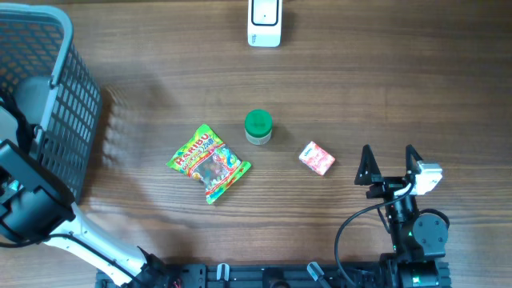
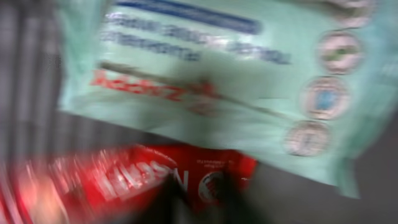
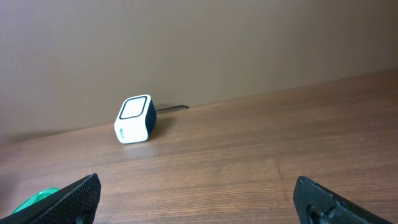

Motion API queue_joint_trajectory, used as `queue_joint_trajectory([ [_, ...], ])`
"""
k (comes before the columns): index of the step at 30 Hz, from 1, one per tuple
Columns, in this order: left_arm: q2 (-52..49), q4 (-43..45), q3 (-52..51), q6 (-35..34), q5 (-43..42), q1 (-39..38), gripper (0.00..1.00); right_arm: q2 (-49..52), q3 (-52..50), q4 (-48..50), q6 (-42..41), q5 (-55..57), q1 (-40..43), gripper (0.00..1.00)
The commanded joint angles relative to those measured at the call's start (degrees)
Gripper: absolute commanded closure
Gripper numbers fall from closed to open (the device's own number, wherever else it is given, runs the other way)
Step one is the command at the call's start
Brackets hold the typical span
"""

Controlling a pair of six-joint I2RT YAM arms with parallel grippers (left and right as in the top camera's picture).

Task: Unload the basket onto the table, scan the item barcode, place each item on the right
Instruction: 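Reach the left gripper into the basket and grasp the red Nescafe stick, then carry the Nescafe stick toward the scanner with the left gripper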

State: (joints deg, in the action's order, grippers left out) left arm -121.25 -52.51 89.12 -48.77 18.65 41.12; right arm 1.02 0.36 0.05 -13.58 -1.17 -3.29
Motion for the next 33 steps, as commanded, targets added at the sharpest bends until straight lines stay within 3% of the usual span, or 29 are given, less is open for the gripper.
queue_joint_trajectory([
  [1,-5.8,-2.3,-5.4,0.6,-1.0,0.5,0.96,-0.2,-0.1,0.3,-0.1,0.8,-0.3,0.0],
  [6,-3.8,-5.2,-3.3,0.5,-2.2,0.5,0.96,-0.2,-0.1,0.3,-0.1,0.8,-0.3,0.0],
  [13,5.0,-13.5,9.4,0.6,-4.8,0.5,0.96,-0.2,-0.1,0.3,-0.1,0.8,-0.3,0.0],
  [20,15.3,-13.7,14.0,1.0,-5.2,0.5,0.96,-0.2,-0.1,0.3,-0.1,0.8,-0.3,0.0],
  [29,32.6,-9.9,14.0,1.0,-25.7,-0.2,0.96,-0.2,-0.1,0.3,-0.1,0.8,-0.3,0.0],
  [33,41.4,-7.9,14.0,1.0,-28.7,-3.7,0.96,-0.2,-0.1,0.3,-0.1,0.8,-0.3,0.0],
])
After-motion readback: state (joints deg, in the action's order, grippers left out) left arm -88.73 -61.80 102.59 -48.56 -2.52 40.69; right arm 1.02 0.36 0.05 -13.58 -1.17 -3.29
